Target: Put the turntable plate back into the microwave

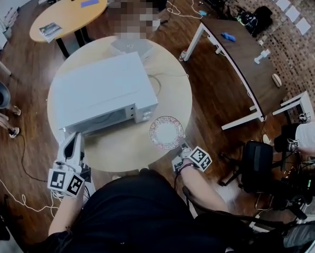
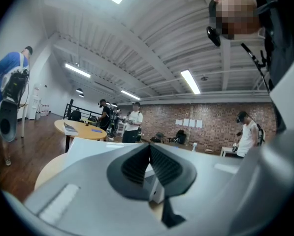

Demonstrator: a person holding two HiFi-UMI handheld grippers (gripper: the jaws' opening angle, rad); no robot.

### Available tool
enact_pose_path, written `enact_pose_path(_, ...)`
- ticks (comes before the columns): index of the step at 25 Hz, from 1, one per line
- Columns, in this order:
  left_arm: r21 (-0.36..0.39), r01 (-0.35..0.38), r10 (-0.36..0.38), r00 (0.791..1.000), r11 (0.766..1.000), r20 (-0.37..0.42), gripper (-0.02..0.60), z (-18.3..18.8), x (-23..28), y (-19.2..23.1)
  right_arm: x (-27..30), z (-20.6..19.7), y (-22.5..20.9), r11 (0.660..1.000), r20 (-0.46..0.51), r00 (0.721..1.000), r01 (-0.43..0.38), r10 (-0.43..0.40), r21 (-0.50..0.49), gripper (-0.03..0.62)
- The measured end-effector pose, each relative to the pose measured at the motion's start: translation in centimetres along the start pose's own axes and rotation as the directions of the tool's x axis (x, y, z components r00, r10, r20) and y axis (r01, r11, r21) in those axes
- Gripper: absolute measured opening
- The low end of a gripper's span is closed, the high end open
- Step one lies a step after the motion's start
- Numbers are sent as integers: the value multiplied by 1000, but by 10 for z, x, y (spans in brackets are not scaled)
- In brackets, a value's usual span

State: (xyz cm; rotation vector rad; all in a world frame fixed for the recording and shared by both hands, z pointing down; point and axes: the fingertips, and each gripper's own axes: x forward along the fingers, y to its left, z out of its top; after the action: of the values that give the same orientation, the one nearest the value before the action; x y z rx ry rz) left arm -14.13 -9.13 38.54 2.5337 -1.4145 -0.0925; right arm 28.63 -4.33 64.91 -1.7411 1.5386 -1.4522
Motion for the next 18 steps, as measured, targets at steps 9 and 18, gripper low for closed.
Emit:
enact_pose_path(9,-29,14,-13,999,999,29,5,11,-5,0,-1,4,35,999,-15,999,-40,39,-13,20)
enact_pose_path(18,-56,-3,5,1000,998,25,5,8,-18,7,3,-18,54,997,-72,996,-62,60,-36,20)
